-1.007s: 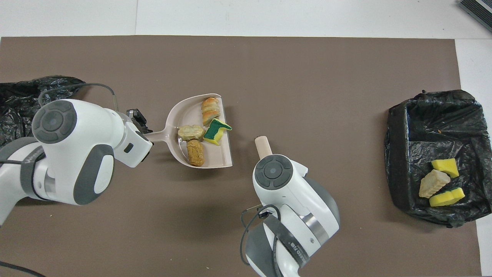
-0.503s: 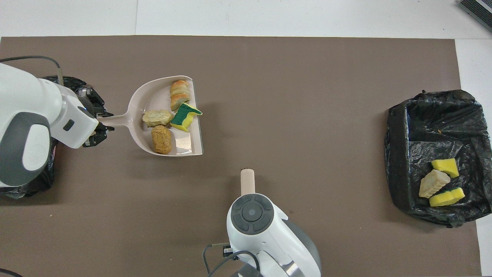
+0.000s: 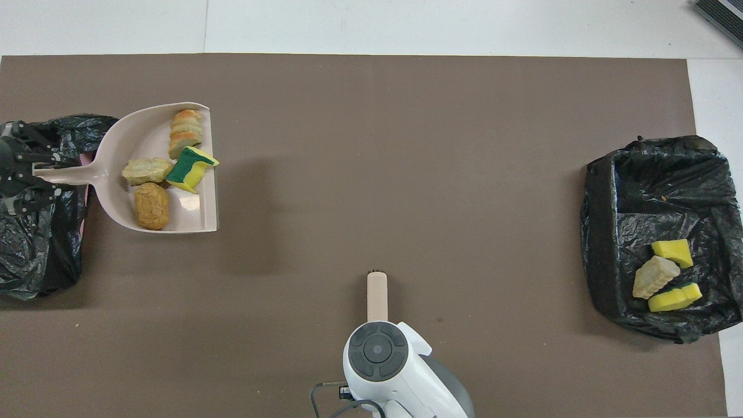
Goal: Sweep and dump trash in bin
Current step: 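Carry the loaded dustpan to the nearby black bag with the left gripper, then tip the dustpan into the black bag while the right gripper drops the brush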
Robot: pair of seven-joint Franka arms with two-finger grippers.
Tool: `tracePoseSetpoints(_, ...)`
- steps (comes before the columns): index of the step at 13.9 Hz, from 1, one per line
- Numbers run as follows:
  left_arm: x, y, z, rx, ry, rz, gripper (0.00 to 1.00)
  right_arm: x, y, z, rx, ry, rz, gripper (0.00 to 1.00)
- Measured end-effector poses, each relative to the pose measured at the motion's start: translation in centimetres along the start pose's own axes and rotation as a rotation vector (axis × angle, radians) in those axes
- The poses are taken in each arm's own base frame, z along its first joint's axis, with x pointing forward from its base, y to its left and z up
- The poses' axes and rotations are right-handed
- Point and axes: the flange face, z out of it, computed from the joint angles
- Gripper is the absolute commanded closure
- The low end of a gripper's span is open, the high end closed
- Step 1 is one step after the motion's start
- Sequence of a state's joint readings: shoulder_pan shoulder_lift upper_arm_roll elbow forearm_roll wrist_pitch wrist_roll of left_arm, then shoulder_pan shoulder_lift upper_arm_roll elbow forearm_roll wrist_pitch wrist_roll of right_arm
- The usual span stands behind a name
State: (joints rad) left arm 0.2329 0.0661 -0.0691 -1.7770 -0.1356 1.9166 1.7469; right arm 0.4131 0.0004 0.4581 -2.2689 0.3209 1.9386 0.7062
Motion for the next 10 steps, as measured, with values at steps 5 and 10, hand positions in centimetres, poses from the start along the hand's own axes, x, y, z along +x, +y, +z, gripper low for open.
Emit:
tracePoseSetpoints(5, -10.1, 1.9, -2.3, 0.019, -0.020, -0.035, 1.00, -0.3, 0.3, 1.8, -0.009, 0.005, -0.061, 1.00)
tracePoseSetpoints(10, -17.8, 3.3, -5.2, 0.018, -0.167, -0.010, 1.00, 0.3, 0.1, 2.2, 0.016, 0.037, -0.049, 0.94)
